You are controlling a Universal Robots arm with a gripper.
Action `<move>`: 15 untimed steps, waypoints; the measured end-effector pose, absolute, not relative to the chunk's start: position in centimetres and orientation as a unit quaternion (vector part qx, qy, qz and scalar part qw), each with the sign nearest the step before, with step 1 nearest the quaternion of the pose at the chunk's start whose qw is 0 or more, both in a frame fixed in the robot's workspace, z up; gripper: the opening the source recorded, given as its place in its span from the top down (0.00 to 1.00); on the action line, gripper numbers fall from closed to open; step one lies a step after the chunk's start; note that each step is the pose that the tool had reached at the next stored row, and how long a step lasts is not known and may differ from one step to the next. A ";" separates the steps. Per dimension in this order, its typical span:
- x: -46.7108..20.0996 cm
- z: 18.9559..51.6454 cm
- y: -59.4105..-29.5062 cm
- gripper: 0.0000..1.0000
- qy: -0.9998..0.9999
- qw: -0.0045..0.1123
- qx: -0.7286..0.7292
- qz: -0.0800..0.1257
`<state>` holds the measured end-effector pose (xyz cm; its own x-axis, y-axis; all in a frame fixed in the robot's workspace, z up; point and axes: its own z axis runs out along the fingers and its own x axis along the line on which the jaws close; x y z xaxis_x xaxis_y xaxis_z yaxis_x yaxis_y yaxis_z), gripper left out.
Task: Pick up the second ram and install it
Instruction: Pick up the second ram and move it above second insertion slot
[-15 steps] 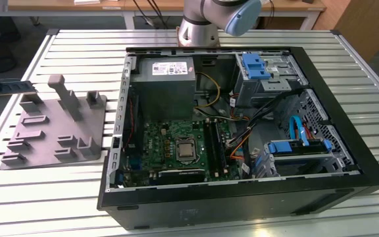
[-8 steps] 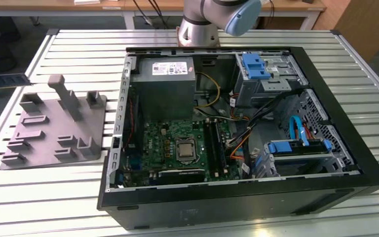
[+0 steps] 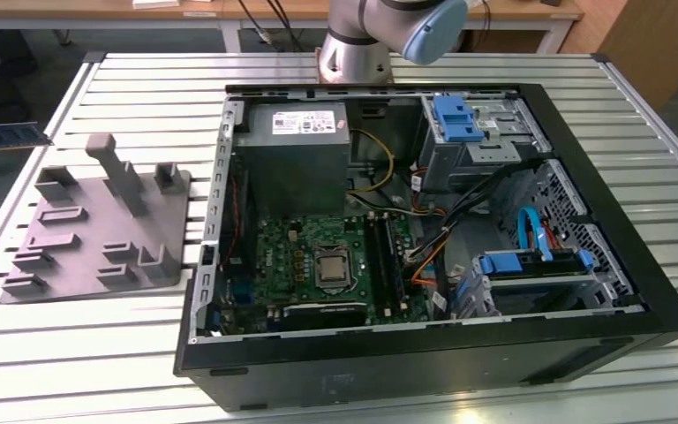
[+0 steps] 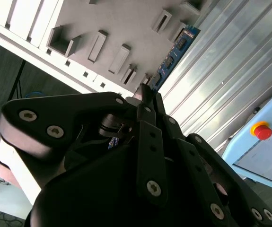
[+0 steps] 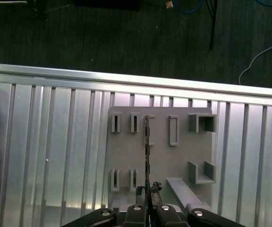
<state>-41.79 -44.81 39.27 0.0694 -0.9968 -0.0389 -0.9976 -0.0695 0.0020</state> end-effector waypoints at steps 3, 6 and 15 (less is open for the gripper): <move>-41.8 39.3 -44.8 0.86 0.682 0.012 -0.731 0.015; -41.5 39.3 -44.8 0.86 0.682 0.012 -0.731 0.015; -37.5 39.2 -44.8 0.86 0.682 0.012 -0.731 0.015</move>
<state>-37.55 -44.81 39.20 0.0692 -0.9968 -0.0388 -0.9976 -0.0694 0.0038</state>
